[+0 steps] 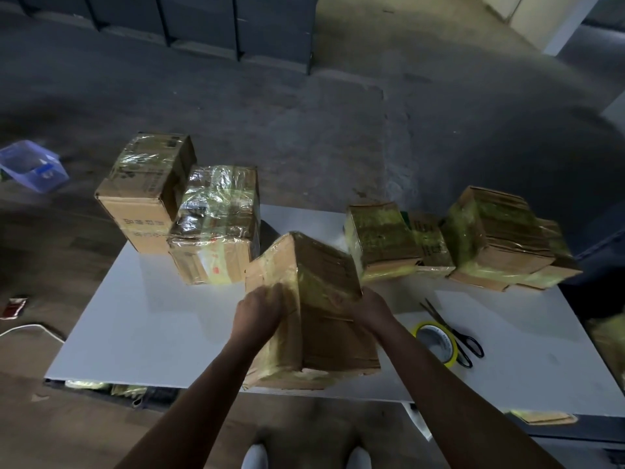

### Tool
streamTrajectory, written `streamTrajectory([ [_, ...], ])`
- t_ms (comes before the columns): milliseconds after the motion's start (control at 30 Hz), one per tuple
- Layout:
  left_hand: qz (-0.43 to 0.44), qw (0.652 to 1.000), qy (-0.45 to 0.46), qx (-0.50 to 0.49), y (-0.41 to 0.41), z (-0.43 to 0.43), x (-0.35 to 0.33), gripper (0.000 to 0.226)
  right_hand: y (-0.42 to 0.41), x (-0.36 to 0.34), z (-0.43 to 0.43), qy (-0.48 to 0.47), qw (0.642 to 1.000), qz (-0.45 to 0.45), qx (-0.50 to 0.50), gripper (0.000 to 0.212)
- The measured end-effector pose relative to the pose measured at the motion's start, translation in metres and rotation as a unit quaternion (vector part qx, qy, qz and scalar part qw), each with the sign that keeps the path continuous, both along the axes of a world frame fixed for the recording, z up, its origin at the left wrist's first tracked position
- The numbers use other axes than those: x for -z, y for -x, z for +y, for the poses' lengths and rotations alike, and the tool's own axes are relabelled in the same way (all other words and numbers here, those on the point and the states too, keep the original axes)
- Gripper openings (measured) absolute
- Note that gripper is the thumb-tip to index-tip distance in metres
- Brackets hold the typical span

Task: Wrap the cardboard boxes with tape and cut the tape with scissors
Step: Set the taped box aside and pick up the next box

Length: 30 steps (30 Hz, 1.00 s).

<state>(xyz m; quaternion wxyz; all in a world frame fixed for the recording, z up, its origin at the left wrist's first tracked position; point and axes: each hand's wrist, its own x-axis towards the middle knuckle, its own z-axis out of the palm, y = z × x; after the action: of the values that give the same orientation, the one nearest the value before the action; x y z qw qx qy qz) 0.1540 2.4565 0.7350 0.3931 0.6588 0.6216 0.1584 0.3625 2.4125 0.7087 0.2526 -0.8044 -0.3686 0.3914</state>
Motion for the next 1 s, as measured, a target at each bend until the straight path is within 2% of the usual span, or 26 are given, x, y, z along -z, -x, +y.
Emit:
streamTrajectory([
  [67,-0.092,0.991,0.093,0.0,-0.002,0.001,-0.007,0.057,-0.001,0.0,0.0,0.002,1.0,-0.021,-0.004,0.077],
  [133,-0.163,0.974,0.155,-0.016,0.0,0.001,-0.01,0.065,-0.003,0.0,-0.001,-0.011,0.999,-0.033,0.009,0.072],
  [200,-0.174,0.965,0.194,-0.024,0.004,0.003,-0.008,0.066,-0.007,0.0,-0.004,-0.031,0.998,-0.047,0.022,0.066],
  [267,-0.174,0.963,0.204,-0.038,0.005,0.005,-0.002,0.059,-0.01,0.0,-0.006,-0.047,0.996,-0.063,0.033,0.06],
  [400,-0.163,0.976,0.114,-0.092,-0.002,0.002,0.01,0.039,-0.007,-0.002,-0.01,-0.058,0.99,-0.122,0.032,0.056],
  [467,-0.125,0.987,0.024,-0.102,-0.002,0.002,0.013,0.024,-0.005,-0.003,-0.011,-0.061,0.988,-0.141,0.023,0.057],
  [533,-0.082,0.986,-0.082,-0.124,0.002,0.005,0.008,0.021,-0.004,-0.003,-0.012,-0.058,0.988,-0.139,0.014,0.059],
  [600,-0.11,0.979,-0.122,-0.124,0.003,0.011,0.001,0.017,-0.004,-0.003,-0.011,-0.051,0.99,-0.13,0.005,0.056],
  [733,-0.237,0.966,-0.066,-0.077,-0.01,0.008,-0.013,0.009,-0.006,-0.006,-0.008,-0.052,0.989,-0.135,0.003,0.039],
  [800,-0.287,0.954,-0.036,-0.075,-0.019,0.003,-0.018,0.013,-0.008,-0.008,-0.006,-0.056,0.988,-0.146,0.006,0.036],
  [1000,-0.275,0.96,-0.013,-0.05,-0.04,-0.007,-0.022,0.03,-0.014,-0.012,-0.007,-0.061,0.983,-0.173,-0.022,0.034],
])
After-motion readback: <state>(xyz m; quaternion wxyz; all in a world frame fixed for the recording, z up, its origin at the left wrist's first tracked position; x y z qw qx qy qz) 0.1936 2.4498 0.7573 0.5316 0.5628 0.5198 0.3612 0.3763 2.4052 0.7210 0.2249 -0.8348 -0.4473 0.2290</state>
